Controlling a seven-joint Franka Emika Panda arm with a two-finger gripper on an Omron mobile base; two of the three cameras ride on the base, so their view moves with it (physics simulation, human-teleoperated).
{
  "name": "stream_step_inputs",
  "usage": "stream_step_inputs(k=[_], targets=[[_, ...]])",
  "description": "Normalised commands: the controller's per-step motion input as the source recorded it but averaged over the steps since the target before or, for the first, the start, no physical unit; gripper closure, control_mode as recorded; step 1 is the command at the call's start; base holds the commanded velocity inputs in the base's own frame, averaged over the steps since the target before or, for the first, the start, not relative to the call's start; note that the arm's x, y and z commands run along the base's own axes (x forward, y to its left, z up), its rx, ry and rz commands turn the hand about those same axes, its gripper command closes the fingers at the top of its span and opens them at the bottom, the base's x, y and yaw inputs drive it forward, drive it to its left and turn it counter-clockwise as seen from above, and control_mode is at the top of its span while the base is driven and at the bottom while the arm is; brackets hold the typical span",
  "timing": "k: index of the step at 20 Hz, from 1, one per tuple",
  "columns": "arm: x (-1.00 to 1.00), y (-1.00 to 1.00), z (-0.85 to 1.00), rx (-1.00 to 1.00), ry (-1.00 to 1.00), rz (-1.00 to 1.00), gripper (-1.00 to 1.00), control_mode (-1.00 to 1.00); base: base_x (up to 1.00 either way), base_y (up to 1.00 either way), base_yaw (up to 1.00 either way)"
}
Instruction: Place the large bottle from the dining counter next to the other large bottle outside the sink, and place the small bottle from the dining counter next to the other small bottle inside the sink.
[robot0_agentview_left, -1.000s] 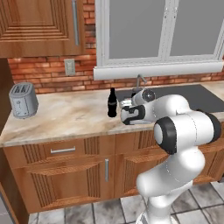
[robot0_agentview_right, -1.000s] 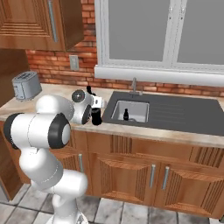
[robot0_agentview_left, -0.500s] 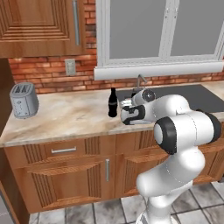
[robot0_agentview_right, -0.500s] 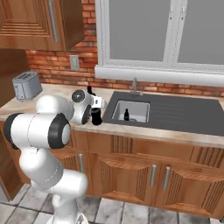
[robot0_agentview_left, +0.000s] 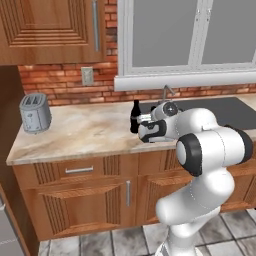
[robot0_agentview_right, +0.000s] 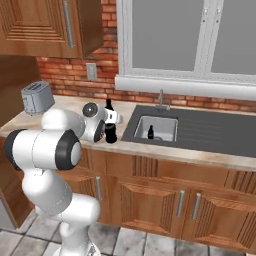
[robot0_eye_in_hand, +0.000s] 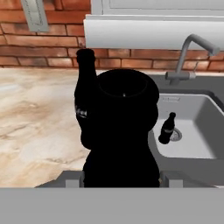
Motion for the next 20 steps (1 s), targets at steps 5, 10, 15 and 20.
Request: stream_step_inputs(k=[5,10,15,20], targets=[[0.0,0.0,0.0,0.0,0.0,0.0,1.0,1.0,0.07,0.18,0.06],[0.0,0.0,0.0,0.0,0.0,0.0,1.0,1.0,0.22,0.0,0.0],[0.0,0.0,0.0,0.0,0.0,0.0,1.0,1.0,0.37,0.0,0.0],[0.0,0.0,0.0,0.0,0.0,0.0,1.0,1.0,0.25,0.0,0.0]])
